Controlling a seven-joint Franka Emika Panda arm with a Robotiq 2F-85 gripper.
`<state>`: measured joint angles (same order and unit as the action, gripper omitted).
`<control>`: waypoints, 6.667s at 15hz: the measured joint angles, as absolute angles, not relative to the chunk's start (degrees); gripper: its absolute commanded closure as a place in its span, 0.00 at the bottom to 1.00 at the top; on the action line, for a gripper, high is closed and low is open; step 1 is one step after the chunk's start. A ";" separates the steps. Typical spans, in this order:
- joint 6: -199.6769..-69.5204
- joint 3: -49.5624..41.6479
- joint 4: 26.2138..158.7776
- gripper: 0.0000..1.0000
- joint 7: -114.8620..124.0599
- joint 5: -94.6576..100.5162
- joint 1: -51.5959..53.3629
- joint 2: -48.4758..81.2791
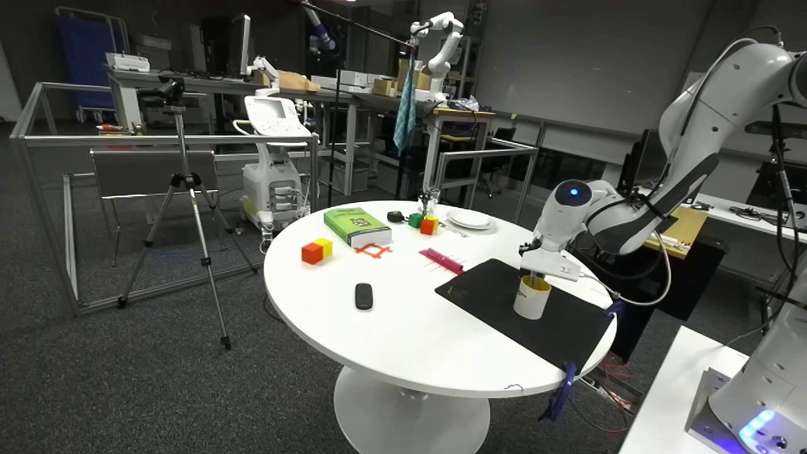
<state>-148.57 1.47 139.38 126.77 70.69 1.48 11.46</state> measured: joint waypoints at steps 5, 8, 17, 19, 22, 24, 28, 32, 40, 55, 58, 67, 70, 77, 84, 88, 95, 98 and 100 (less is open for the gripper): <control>-148.66 1.48 139.23 0.98 126.77 70.69 1.50 11.46; -148.73 1.48 139.14 0.98 126.77 70.69 1.50 11.33; -150.86 0.45 139.55 0.98 126.85 70.69 1.30 4.95; -151.62 -0.15 140.10 0.98 126.84 70.66 1.26 3.03; -153.09 -1.08 141.29 0.98 126.85 70.61 0.84 -0.16; -153.83 -1.73 142.10 0.98 126.84 70.56 0.51 -2.34; -153.73 -3.14 143.45 0.98 126.85 70.55 -0.31 -6.67; -150.75 -4.01 143.57 0.98 126.85 70.57 -1.67 -9.70; -141.36 -4.50 141.51 0.98 125.32 70.81 -4.31 -9.86; -133.19 -4.73 135.16 0.92 118.66 73.19 -5.04 -3.19; -133.19 -4.72 135.19 0.98 118.66 73.13 -5.04 -3.17; -133.21 -4.46 132.27 0.98 122.27 80.12 -4.42 2.83; -133.21 -4.09 129.30 0.98 124.45 84.36 -4.26 7.17; -133.21 -3.43 122.54 0.98 125.55 89.12 -3.63 16.22; -133.20 -2.97 120.63 0.86 125.44 90.82 -3.63 20.79; -133.19 -2.89 120.63 0.59 125.22 91.57 -3.63 21.84; -132.98 -2.83 120.63 0.05 123.98 92.73 -3.63 22.70; -132.98 -2.59 120.63 0.00 123.76 92.71 -3.63 22.59; -133.20 -2.31 120.63 0.00 121.12 91.52 -3.67 22.13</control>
